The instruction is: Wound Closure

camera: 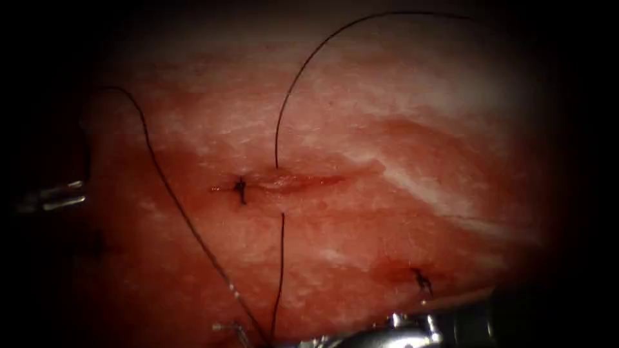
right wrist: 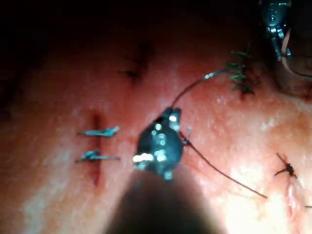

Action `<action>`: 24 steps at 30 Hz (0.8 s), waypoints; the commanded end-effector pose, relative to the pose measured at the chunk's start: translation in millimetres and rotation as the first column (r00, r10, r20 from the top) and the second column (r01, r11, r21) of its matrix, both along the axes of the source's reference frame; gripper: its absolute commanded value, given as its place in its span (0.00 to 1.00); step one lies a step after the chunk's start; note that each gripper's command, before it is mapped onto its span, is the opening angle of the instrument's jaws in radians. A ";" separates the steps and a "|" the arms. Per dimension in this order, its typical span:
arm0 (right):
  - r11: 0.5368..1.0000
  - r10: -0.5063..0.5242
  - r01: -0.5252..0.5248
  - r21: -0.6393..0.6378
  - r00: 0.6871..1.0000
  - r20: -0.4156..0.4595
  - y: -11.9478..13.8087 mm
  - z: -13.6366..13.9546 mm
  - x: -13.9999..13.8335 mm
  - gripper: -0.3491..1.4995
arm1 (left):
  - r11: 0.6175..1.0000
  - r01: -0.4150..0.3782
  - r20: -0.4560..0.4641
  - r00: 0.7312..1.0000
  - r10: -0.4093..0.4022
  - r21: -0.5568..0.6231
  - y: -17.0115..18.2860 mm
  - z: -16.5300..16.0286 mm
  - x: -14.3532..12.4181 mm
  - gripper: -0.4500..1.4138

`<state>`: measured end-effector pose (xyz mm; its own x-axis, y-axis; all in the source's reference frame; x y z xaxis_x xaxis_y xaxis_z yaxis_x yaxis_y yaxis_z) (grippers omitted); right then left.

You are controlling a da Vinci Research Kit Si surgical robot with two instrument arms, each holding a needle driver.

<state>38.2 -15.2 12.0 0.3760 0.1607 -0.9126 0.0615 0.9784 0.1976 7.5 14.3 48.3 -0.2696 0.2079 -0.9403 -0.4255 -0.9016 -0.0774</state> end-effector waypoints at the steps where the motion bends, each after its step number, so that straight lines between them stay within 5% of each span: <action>1: 0.999 0.028 -0.027 -0.042 1.000 0.005 0.0 0.1 0.5 0.39 | 1.000 0.000 -0.002 1.000 0.000 0.004 -0.7 0.6 -0.6 0.00; 3: 0.992 0.094 -0.092 -0.092 0.995 0.021 0.9 0.5 0.4 0.75 | 1.000 0.003 0.000 1.000 -0.003 0.009 -0.7 0.6 -0.6 0.00; 4: 0.990 0.109 -0.106 -0.095 0.994 0.019 1.4 0.8 0.2 0.79 | 1.000 0.003 0.000 1.000 -0.003 0.008 -0.7 0.6 -0.6 0.00; 14: 0.979 0.183 -0.175 -0.107 0.981 0.061 6.5 7.6 -3.9 0.84 | 1.000 0.003 0.000 1.000 -0.003 0.013 -0.5 1.2 0.5 0.00; 24: 0.985 0.142 -0.133 -0.114 0.987 0.078 5.8 11.8 -7.3 0.82 | 0.999 0.025 0.000 1.000 -0.025 0.026 0.6 2.5 2.8 0.00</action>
